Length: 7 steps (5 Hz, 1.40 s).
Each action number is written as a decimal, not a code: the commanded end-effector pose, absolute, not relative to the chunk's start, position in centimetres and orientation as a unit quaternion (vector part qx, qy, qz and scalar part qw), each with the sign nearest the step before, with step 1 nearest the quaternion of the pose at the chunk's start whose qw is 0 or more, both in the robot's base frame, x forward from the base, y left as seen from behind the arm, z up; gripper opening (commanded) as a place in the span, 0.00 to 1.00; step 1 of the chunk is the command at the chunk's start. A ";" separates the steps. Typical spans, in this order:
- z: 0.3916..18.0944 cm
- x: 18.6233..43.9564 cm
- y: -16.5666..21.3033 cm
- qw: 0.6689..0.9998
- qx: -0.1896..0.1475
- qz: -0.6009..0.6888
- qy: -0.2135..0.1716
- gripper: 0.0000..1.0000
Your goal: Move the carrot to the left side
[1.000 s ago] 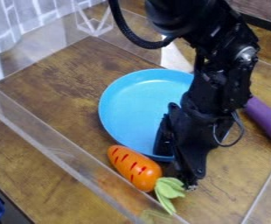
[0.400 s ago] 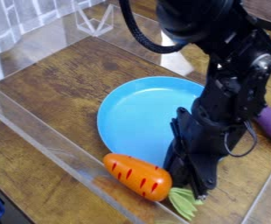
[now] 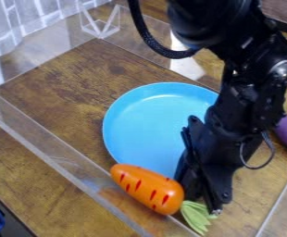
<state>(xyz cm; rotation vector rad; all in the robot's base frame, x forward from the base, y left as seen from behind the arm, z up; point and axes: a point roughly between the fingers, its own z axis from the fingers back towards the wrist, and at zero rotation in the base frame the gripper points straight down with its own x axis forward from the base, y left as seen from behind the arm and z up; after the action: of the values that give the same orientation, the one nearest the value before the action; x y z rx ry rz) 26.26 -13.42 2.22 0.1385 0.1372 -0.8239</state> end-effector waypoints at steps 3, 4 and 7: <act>4.9 26.5 -15.2 0.879 0.083 -0.467 0.052 0.00; 5.8 25.7 -14.7 0.863 0.088 -0.495 0.047 0.00; 5.2 25.3 -13.2 0.849 0.091 -0.518 0.045 1.00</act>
<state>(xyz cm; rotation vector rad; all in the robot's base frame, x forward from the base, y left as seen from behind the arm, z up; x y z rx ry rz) 25.30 -13.38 4.72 0.1916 0.1043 -1.0818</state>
